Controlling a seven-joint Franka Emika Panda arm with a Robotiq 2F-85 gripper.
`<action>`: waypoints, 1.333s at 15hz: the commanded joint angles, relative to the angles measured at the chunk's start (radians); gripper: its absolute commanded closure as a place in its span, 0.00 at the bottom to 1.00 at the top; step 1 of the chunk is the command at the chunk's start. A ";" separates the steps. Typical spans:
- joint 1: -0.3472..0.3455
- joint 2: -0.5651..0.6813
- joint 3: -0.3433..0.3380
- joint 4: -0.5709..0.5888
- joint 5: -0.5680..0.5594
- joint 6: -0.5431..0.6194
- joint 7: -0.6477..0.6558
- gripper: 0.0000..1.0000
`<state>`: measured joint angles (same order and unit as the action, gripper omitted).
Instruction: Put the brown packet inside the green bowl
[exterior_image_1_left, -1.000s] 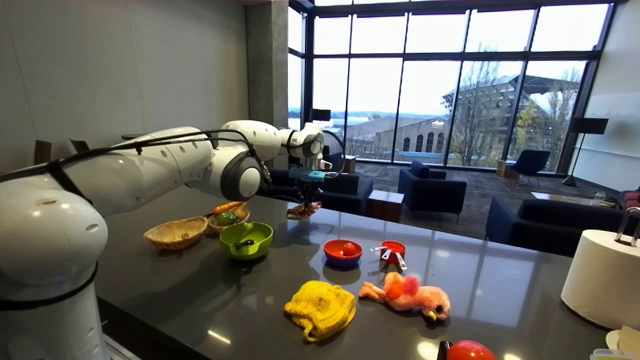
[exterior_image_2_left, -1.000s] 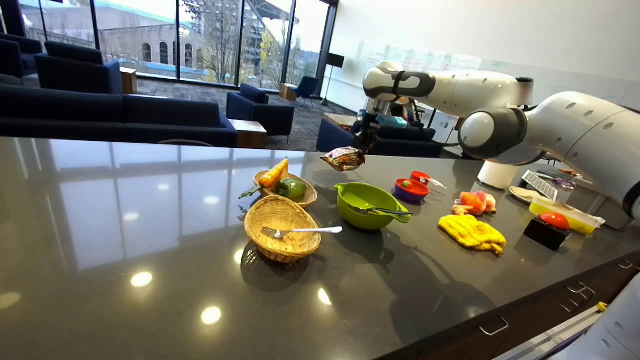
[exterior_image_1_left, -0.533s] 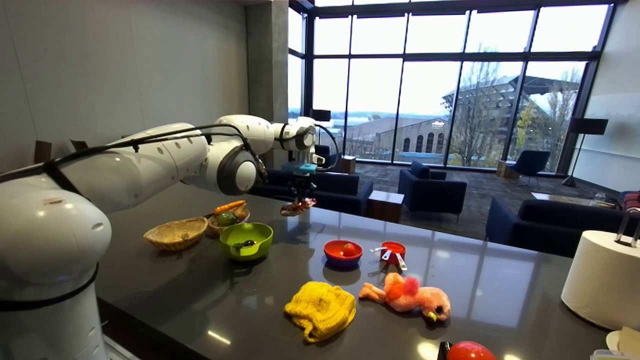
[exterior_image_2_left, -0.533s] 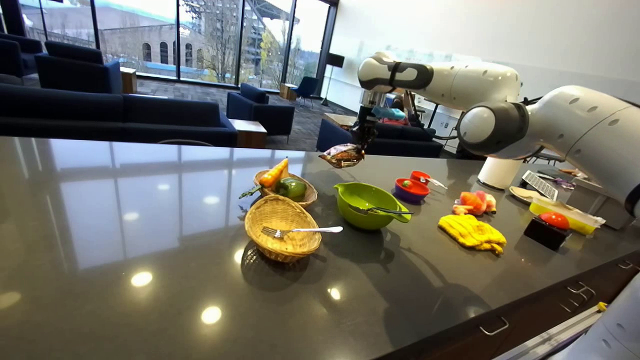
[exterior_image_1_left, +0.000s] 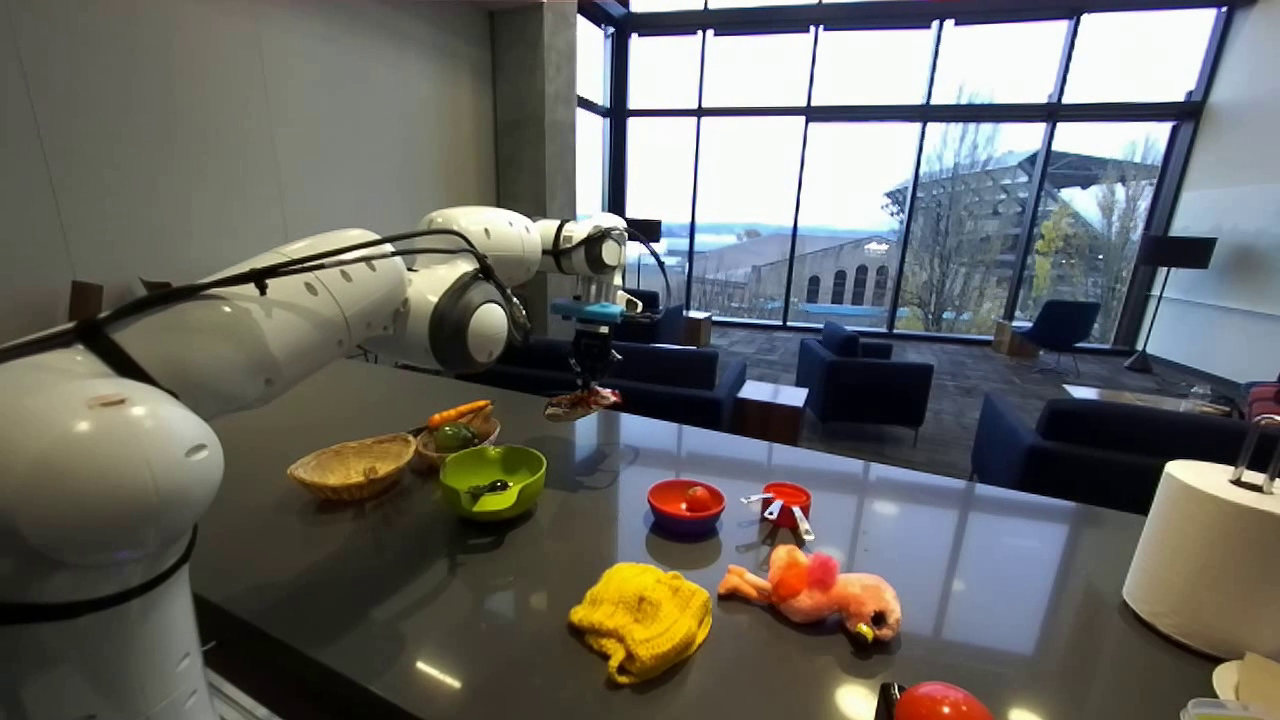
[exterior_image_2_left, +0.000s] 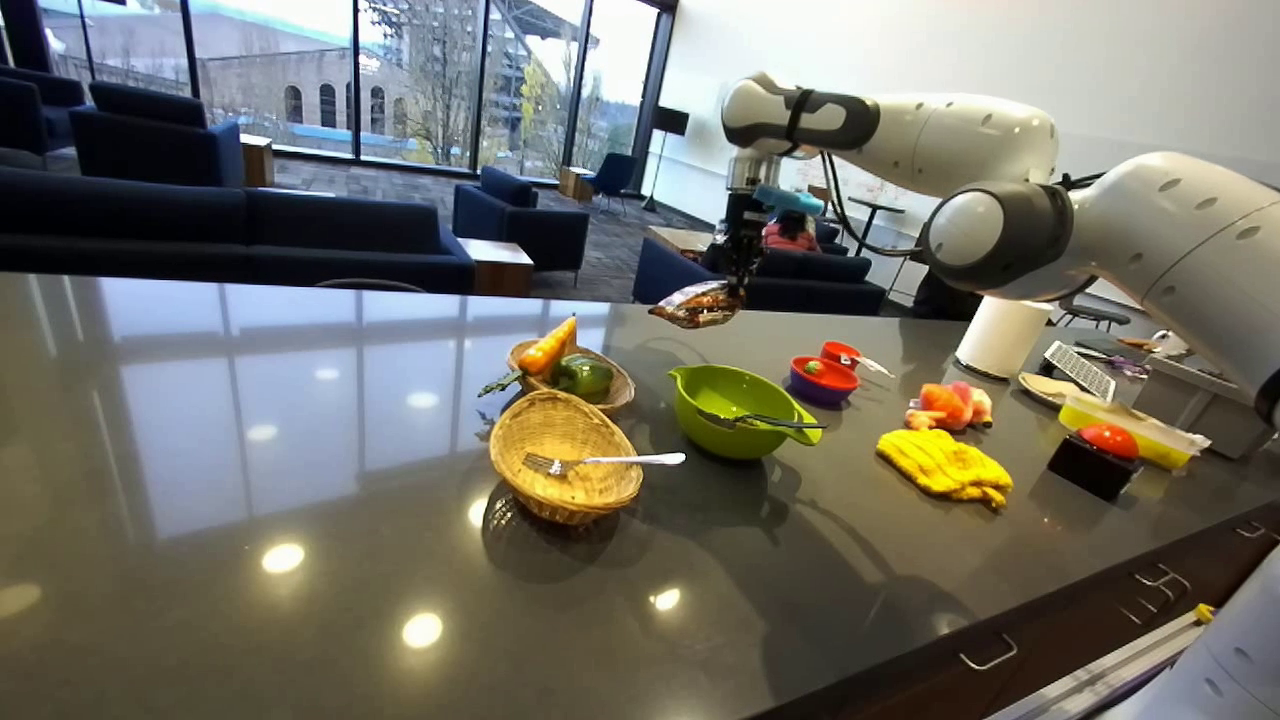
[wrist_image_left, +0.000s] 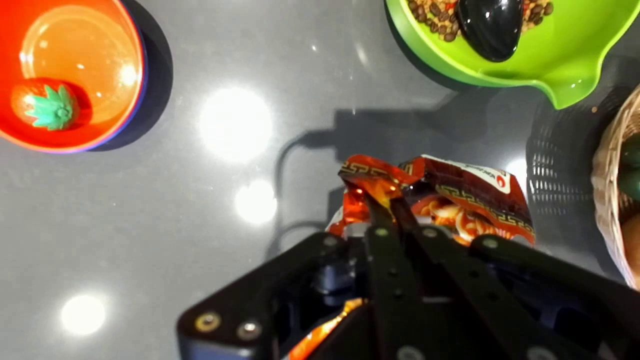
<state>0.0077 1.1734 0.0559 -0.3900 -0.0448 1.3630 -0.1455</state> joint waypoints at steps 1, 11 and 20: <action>0.009 -0.031 0.001 -0.010 0.003 -0.090 0.026 0.99; 0.083 -0.053 0.007 0.029 0.008 -0.252 0.112 0.99; 0.080 -0.114 -0.002 0.006 0.040 -0.356 0.138 0.99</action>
<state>0.0934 1.1088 0.0605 -0.3605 -0.0296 1.0400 -0.0224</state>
